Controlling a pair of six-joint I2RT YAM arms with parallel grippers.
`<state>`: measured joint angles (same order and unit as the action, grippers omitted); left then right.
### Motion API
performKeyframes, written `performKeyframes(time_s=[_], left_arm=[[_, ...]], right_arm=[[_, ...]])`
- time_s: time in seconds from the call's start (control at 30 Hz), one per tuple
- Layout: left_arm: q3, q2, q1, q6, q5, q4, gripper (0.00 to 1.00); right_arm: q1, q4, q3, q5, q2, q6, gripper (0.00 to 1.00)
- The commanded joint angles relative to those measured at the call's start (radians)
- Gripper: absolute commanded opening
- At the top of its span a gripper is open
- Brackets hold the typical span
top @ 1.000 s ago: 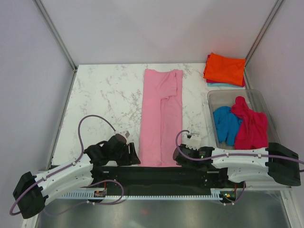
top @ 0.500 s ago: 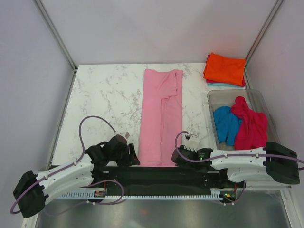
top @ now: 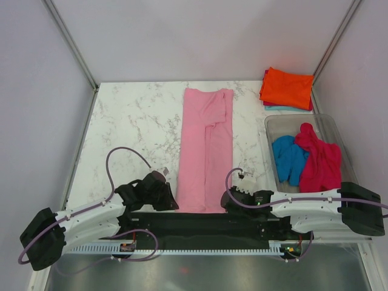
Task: Fold and stack the t-shirts
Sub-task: Fold the tshirt
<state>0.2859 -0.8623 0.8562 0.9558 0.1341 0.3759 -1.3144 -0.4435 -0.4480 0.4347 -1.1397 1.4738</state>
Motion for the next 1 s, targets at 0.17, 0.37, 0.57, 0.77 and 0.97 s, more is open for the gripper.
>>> performKeyframes(time_s=[0.17,0.37,0.57,0.77,0.97], left_arm=[[0.071,-0.024,0.023,-0.029,0.007,0.001,0.02],[0.294,-0.058,0.017,-0.112,-0.059,0.142,0.02],[0.470,-0.197,-0.049,-0.215,-0.050,0.190,0.02],[0.633,-0.363,-0.227,-0.336,0.039,0.187,0.02],[0.847,-0.575,-0.341,-0.459,0.101,0.193,0.02]], right_arm=[[-0.009,-0.101,-0.016,0.012,0.006,-0.007,0.00],[0.108,-0.250,-0.222,0.096,0.015,-0.139,0.00],[0.314,-0.251,-0.398,0.085,-0.052,-0.381,0.00],[0.490,-0.241,-0.595,0.070,-0.184,-0.585,0.00],[0.635,-0.192,-0.751,0.023,-0.342,-0.719,0.00]])
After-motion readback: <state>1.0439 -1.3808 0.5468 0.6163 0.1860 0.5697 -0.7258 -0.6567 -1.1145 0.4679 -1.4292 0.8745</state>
